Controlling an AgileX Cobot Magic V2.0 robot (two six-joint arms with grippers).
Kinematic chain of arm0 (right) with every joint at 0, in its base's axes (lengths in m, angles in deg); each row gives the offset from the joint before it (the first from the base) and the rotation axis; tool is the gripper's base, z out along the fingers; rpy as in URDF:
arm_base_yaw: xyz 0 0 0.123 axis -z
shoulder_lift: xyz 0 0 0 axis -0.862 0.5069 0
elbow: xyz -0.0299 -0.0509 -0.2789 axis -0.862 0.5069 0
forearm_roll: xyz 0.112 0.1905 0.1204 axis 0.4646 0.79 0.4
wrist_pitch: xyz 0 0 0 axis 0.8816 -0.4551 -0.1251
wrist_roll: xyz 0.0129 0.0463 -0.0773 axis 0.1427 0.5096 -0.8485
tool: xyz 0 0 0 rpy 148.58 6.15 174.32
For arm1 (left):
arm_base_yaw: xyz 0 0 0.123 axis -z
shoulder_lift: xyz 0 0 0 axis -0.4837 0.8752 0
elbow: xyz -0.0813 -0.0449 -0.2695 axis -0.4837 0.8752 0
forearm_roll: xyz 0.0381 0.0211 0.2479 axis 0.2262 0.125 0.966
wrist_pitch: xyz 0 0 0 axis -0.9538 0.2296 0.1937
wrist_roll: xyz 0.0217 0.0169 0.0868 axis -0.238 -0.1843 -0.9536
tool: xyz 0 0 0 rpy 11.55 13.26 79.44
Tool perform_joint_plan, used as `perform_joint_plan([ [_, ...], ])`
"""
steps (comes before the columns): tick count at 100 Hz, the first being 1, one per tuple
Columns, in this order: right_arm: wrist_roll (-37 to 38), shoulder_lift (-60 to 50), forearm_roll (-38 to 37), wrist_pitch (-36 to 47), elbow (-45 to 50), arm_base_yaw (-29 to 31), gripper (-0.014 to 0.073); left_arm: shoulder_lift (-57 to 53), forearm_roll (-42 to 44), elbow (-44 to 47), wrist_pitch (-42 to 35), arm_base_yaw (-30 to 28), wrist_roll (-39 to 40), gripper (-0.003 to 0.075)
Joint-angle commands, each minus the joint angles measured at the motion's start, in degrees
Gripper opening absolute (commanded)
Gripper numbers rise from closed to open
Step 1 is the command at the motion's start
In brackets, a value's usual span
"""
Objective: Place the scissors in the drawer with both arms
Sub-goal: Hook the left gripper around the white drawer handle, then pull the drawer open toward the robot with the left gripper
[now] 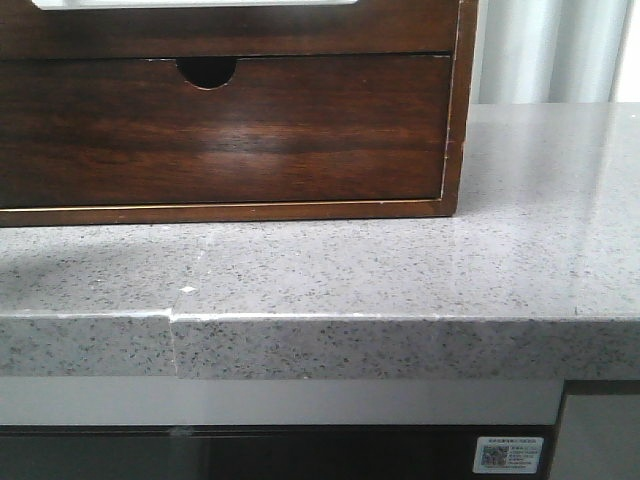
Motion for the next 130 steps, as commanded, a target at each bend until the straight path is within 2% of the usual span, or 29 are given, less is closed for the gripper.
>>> perform_joint_plan([
  [1, -0.3, 0.7, -0.3, 4.4, -1.8, 0.3, 0.0587, 2.4, -6.6, -2.7, 4.9, 0.0, -3.5, 0.0368],
  [21, -0.3, 0.7, -0.3, 4.4, -1.8, 0.3, 0.0587, 8.4, -6.6, -7.1, 9.9, 0.0, -4.4, 0.0368],
  [46, -0.3, 0.7, -0.3, 4.4, -1.8, 0.3, 0.0587, 12.8, -6.6, -12.8, 10.9, 0.0, -7.4, 0.0368],
  [68, -0.3, 0.7, -0.3, 4.4, -1.8, 0.3, 0.0587, 15.5, -6.6, -13.7, 12.7, 0.0, -7.4, 0.0368],
  [87, -0.3, 0.7, -0.3, 4.4, -1.8, 0.3, 0.0587, 16.6, -6.1, -13.7, 17.4, 0.0, -9.2, 0.0360],
  [130, -0.3, 0.7, -0.3, 4.4, -1.8, 0.3, 0.0587, 16.9, -6.1, -13.7, 16.3, -0.2, -10.2, 0.0114],
])
